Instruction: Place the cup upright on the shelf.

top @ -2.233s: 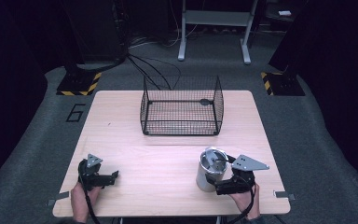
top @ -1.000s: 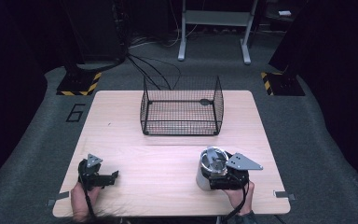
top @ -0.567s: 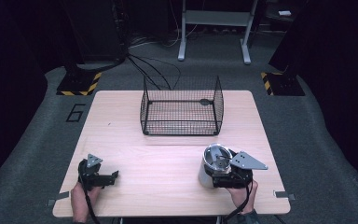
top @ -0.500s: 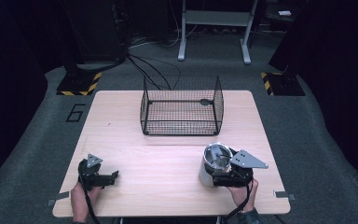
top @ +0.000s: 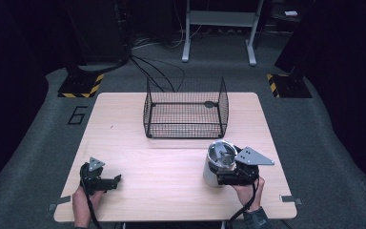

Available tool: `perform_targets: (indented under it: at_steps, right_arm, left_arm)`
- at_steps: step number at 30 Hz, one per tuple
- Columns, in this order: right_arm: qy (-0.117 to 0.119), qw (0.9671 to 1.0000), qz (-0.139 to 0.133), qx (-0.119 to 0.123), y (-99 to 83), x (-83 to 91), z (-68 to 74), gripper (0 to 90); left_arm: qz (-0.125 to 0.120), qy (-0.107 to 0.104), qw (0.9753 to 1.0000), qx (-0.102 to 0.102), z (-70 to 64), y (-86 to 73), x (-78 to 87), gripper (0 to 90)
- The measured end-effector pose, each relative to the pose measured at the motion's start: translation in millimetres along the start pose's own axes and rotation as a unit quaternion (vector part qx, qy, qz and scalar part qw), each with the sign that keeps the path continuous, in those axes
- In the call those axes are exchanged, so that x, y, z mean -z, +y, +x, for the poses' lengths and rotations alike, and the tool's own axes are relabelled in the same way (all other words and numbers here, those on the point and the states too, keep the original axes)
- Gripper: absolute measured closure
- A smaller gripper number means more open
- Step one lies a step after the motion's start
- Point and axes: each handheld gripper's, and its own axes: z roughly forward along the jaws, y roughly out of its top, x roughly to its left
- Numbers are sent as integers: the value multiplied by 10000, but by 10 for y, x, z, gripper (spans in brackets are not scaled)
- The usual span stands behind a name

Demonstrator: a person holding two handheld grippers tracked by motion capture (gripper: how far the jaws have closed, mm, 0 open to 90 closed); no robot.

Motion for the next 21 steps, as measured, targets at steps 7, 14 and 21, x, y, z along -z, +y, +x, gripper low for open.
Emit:
perform_targets:
  at_steps: [7, 14, 21]
  right_arm:
    - [71, 10000, 26, 11, 104, -82, -39, 36]
    - [151, 9999, 34, 16, 214, -171, -88, 36]
    - [296, 9995, 58, 15, 339, -306, -151, 37]
  left_arm:
    - [-2, 0, 10000, 3, 0, 0, 0, 5]
    - [1, -4, 10000, -4, 1, 0, 0, 5]
    - [26, 3, 10000, -57, 7, 3, 4, 5]
